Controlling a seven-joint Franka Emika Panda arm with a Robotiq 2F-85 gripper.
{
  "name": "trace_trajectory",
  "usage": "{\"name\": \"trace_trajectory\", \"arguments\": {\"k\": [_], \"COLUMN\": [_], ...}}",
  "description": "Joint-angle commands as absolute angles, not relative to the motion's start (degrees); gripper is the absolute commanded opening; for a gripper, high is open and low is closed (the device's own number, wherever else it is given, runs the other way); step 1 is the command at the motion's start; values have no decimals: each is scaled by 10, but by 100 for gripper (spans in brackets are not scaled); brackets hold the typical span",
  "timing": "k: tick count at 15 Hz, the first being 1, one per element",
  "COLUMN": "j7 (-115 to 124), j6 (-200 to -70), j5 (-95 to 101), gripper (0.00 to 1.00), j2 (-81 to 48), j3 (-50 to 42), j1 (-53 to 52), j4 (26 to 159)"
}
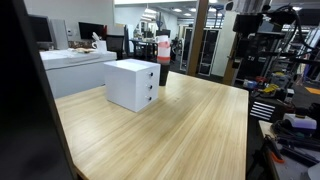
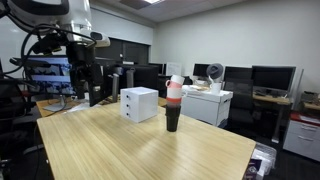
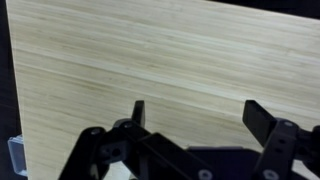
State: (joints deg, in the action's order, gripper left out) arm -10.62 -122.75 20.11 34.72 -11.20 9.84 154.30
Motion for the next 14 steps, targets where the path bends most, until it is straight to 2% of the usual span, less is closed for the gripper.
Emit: {"name": "trace_trajectory", "arguments": {"k": [1, 6, 14], "j7": [-119, -129, -122], "j6": [-1295, -1387, -1456], "j5": [199, 184, 129], "gripper": [100, 100, 100], "j2": [305, 245, 123], "j3": [-130, -154, -156], "j1": [109, 112, 101], "j4": [1517, 1477, 1378]}}
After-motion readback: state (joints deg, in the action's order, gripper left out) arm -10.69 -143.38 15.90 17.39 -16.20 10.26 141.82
